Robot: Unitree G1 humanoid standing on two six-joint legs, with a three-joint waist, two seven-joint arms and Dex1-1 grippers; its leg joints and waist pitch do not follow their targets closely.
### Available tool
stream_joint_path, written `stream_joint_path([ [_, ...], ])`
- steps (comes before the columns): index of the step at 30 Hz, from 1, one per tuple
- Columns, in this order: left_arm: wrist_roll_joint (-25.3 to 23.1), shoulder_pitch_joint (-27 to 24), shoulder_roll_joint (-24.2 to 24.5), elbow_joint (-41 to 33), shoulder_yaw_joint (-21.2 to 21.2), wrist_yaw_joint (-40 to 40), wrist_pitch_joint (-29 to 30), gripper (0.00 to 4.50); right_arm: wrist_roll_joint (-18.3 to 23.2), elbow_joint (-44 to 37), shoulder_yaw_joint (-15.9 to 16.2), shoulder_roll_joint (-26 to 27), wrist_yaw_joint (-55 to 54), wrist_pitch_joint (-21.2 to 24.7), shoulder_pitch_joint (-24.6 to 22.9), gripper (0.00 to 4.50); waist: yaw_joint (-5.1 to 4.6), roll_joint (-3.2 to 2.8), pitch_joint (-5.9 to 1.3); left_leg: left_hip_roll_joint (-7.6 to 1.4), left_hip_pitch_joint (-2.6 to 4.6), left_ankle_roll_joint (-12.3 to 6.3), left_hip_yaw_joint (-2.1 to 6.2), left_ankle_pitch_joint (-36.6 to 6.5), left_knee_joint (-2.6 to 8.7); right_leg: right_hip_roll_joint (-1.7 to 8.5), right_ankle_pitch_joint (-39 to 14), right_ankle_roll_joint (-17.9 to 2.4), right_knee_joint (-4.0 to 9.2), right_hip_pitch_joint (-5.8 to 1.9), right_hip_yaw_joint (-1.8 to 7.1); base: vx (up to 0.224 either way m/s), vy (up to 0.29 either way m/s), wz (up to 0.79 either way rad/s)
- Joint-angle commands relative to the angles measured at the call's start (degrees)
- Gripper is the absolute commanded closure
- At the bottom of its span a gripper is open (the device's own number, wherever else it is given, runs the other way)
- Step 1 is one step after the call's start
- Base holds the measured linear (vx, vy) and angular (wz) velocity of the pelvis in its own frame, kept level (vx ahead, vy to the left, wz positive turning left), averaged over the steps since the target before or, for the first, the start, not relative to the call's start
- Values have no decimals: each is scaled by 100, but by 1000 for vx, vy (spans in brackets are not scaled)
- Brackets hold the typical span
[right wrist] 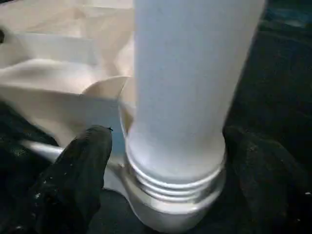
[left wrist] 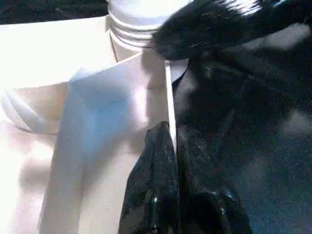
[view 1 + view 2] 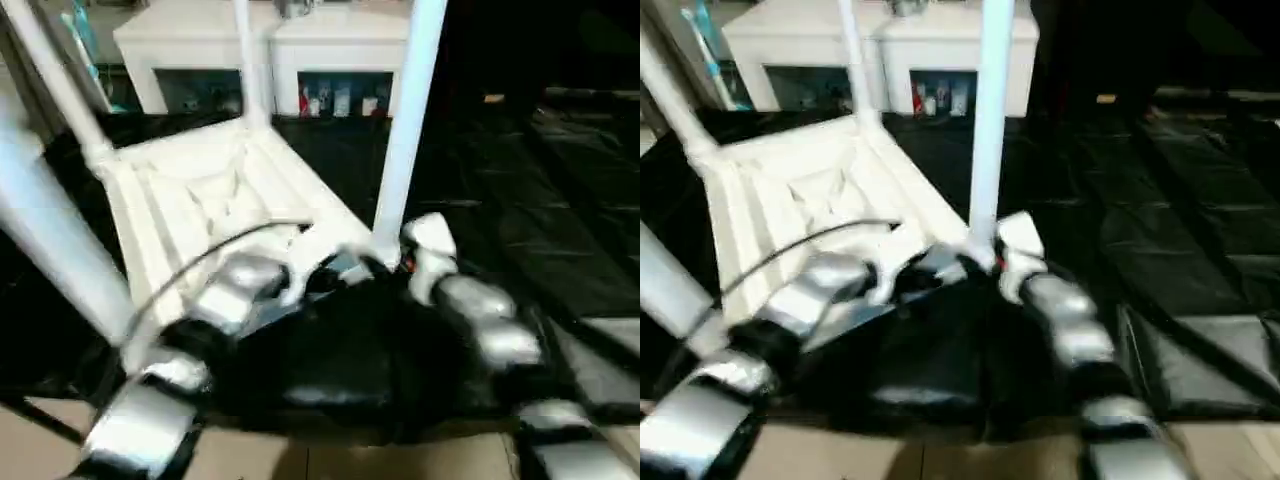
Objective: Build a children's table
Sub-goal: Rotate leg to tighten
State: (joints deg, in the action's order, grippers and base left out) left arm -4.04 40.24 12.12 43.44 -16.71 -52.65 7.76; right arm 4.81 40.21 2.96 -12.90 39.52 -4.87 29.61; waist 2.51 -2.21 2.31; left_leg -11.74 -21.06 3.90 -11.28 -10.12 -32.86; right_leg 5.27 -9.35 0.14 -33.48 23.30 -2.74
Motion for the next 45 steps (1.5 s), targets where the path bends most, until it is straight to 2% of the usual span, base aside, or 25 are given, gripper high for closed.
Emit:
stream_joint_path([
  [1,100,-314,181,-158,-231,-650,-290,450,180,-357,151,-211,770,-132,-119,52,45,50,-348,-113,4,-480,61,-1356,363,239,-1009,-1411,355,-285,138,0,0,0],
  [4,229,-493,398,-555,-294,-1149,-314,450,344,-556,193,-439,1314,-97,-246,52,124,34,-350,-141,33,-550,35,-1270,346,224,-746,-1564,310,-287,133,0,0,0],
  [7,304,-634,579,-933,-374,-1490,-283,450,539,-772,239,-573,1762,46,-348,52,161,21,-353,-163,54,-526,30,-1335,355,224,-742,-1594,298,-284,133,0,0,0],
  [8,388,-762,720,-1259,-434,-1793,-209,450,616,-955,336,-705,2161,135,-457,52,173,12,-352,-175,48,-520,34,-1322,360,226,-694,-1597,283,-284,134,0,0,0],
  [14,432,-852,824,-1490,-451,-1992,-154,450,478,-1108,621,-982,2737,190,-632,52,264,18,-348,-161,78,-473,10,-1289,348,207,-646,-1577,283,-250,147,0,0,0],
  [19,419,-861,852,-1574,-448,-1977,-77,450,491,-1109,611,-1019,2786,223,-631,52,268,32,-348,-151,62,-373,24,-1325,355,233,-881,-1466,297,-268,151,0,0,0],
  [23,391,-863,842,-1591,-443,-1976,-41,450,523,-1111,618,-1076,2811,291,-614,91,274,39,-367,-145,55,-445,21,-1118,328,222,-611,-1515,265,-277,145,0,0,0],
  [25,394,-862,843,-1592,-445,-1975,-38,450,529,-1110,619,-1080,2817,298,-612,91,274,41,-365,-142,51,-467,19,-1113,324,221,-601,-1521,265,-277,142,0,0,0],
  [27,392,-867,854,-1594,-449,-1976,-42,450,530,-1086,617,-1088,2829,294,-598,129,274,42,-361,-143,52,-472,20,-1158,326,227,-700,-1508,277,-277,141,0,0,0],
  [30,391,-872,870,-1570,-452,-1976,-50,450,541,-1039,611,-1107,2889,302,-580,140,274,55,-367,-145,54,-466,21,-1151,323,228,-738,-1494,276,-280,142,0,0,0],
  [32,391,-883,880,-1571,-451,-1974,-43,450,554,-1028,614,-1113,2909,320,-574,166,276,58,-371,-144,56,-488,20,-1087,316,222,-653,-1513,265,-279,141,0,0,0],
  [41,385,-867,878,-1517,-444,-1961,-34,450,541,-937,566,-1005,2756,332,-531,185,278,49,-374,-139,48,-517,22,-1042,304,223,-627,-1530,254,-285,136,0,0,0],
  [43,346,-845,841,-1445,-426,-1834,16,450,430,-770,504,-897,2346,332,-464,185,273,23,-374,-138,53,-484,25,-1061,305,224,-659,-1528,255,-277,138,0,0,0],
  [45,282,-789,767,-1292,-388,-1609,49,450,315,-561,434,-768,1873,313,-378,185,227,28,-346,-127,42,-369,29,-1264,323,228,-956,-1485,289,-266,139,0,0,0],
])
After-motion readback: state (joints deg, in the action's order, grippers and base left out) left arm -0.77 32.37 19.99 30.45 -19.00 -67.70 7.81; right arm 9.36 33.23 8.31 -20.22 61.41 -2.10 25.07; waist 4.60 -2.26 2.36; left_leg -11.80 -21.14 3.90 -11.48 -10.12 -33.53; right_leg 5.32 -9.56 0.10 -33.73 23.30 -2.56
